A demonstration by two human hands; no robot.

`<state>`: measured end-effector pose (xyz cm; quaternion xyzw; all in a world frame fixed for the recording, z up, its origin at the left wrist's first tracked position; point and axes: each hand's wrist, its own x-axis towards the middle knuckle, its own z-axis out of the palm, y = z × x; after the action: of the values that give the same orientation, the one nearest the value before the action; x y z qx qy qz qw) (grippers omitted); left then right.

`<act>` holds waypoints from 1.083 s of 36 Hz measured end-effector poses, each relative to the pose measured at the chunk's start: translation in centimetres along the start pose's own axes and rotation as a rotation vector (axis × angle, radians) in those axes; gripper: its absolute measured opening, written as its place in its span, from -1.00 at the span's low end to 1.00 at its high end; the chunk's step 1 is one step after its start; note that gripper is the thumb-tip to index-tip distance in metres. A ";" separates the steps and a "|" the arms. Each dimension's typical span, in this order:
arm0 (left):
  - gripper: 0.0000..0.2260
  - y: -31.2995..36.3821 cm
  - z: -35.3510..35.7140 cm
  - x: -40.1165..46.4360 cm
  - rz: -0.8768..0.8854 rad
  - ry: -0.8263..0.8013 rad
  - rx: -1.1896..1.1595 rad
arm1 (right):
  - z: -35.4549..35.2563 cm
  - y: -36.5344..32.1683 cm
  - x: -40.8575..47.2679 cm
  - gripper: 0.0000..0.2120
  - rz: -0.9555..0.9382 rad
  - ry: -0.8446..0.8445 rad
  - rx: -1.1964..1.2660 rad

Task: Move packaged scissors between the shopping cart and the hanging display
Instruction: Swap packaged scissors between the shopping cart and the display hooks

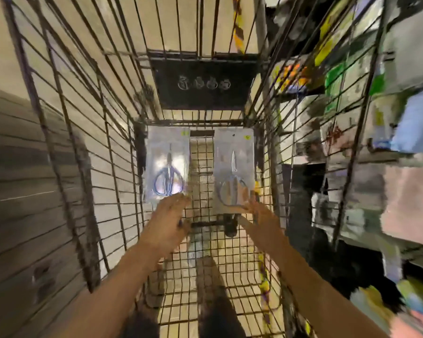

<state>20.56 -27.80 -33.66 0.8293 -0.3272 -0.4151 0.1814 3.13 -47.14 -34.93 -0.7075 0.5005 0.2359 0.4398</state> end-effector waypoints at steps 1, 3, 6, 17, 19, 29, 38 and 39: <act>-0.50 -0.2 0.6 0.7 -0.001 -0.006 -0.011 | 0.5 0.2 1.4 -0.43 -0.005 0.002 -0.017; -0.56 0.0 0.8 2.0 0.020 -0.012 -0.026 | 1.2 0.8 4.1 -0.51 -0.023 0.030 -0.027; -0.58 -0.6 1.4 2.9 0.017 -0.030 -0.054 | 2.6 1.9 7.6 -0.44 -0.059 0.090 0.045; -0.60 -1.6 1.0 3.9 0.018 -0.084 0.040 | 3.8 -1.7 9.1 -0.32 -0.094 0.462 0.260; -0.57 -1.4 0.7 3.8 0.010 -0.089 0.033 | 3.6 -1.9 8.7 -0.16 -0.026 0.470 0.313; -0.57 -0.6 0.0 4.6 -0.126 -0.086 -0.146 | 3.5 -1.4 5.2 -0.39 -0.033 0.230 0.569; -0.44 1.9 0.2 4.8 -0.304 -0.063 -0.625 | 2.5 -1.8 0.8 -0.32 -0.066 0.020 0.956; -0.44 2.4 0.1 4.7 -0.303 -0.061 -0.693 | 2.4 -1.8 0.4 -0.34 -0.067 0.001 0.987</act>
<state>21.64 -32.81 -35.04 0.7452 -0.0461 -0.5476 0.3777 5.19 -45.04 -35.77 -0.4306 0.5298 -0.0437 0.7294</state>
